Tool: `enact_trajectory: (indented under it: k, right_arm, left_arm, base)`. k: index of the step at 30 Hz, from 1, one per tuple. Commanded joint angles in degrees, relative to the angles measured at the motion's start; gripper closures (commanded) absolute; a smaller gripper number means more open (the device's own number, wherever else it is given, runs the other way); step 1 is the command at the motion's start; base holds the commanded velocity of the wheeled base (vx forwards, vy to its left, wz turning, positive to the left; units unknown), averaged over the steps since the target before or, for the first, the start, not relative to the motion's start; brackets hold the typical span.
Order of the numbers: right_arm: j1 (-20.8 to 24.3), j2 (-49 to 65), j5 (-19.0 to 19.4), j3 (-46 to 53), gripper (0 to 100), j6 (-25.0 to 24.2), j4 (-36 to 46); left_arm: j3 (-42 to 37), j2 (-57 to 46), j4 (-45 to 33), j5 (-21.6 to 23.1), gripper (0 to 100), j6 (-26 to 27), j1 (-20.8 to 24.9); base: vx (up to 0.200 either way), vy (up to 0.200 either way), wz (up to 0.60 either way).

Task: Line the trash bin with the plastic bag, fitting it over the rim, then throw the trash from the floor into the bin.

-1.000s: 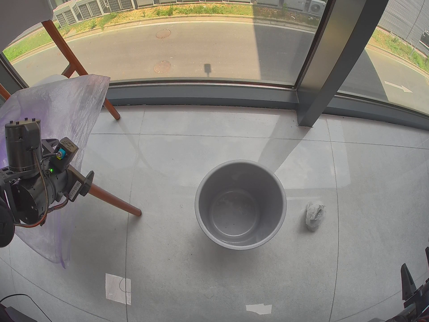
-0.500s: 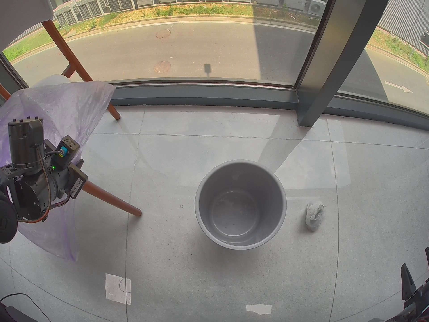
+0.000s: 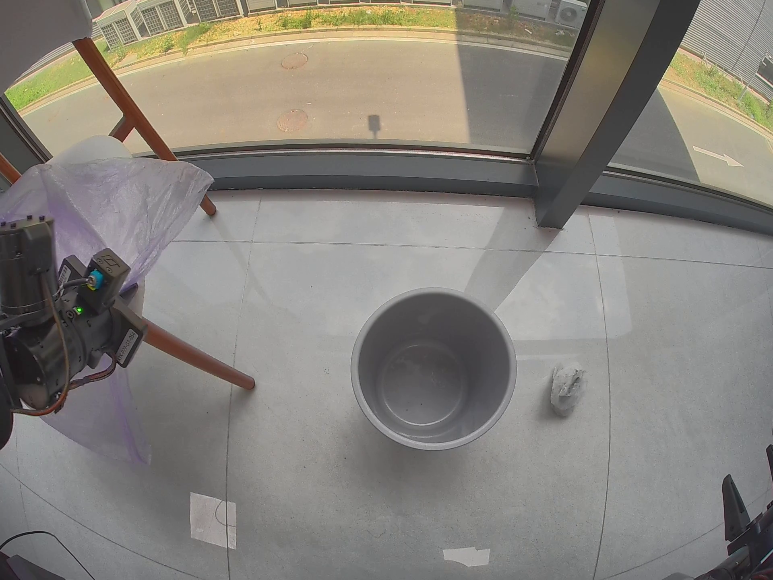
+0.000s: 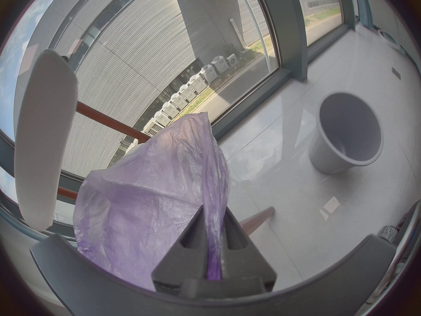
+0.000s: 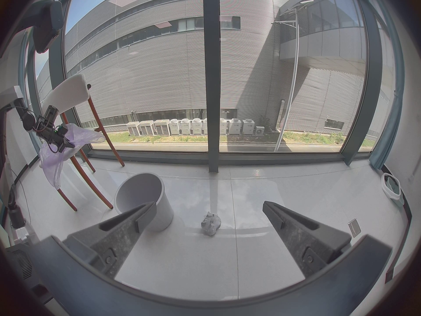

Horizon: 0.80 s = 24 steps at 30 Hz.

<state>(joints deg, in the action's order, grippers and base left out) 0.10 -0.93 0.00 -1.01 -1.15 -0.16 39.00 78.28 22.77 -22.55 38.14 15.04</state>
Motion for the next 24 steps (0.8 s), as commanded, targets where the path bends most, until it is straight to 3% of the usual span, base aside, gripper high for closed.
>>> enact_trajectory:
  k: [1, 7, 11, 17, 24]
  right_arm:
    - [0.0, 0.9, 0.0, 1.0, 0, 0.1, 0.0]
    - [0.0, 0.9, 0.1, 1.0, 0, 0.1, 0.0]
    - [0.0, 0.9, 0.1, 1.0, 0, 0.1, 0.0]
    - [0.0, 0.9, 0.1, 1.0, 0, 0.1, 0.0]
    - [0.0, 0.9, 0.1, 1.0, 0, 0.1, 0.0]
  left_arm:
    - [-2.6, -9.1, 0.0, 4.0, 100, -1.8, 0.1]
    - [-3.5, -14.6, -0.1, 11.8, 100, -7.0, 1.0]
    - [-3.2, -16.1, -0.1, 14.1, 100, -12.4, 4.6]
    - [-4.1, -16.6, -0.5, 15.6, 100, -18.5, 16.9]
    - [-2.4, -16.0, -0.5, 16.0, 100, -21.4, 26.8]
  base:
    - [0.000, 0.000, 0.00]
    - [0.000, 0.000, 0.00]
    - [0.000, 0.000, 0.00]
    - [0.000, 0.000, 0.00]
    - [0.000, 0.000, 0.00]
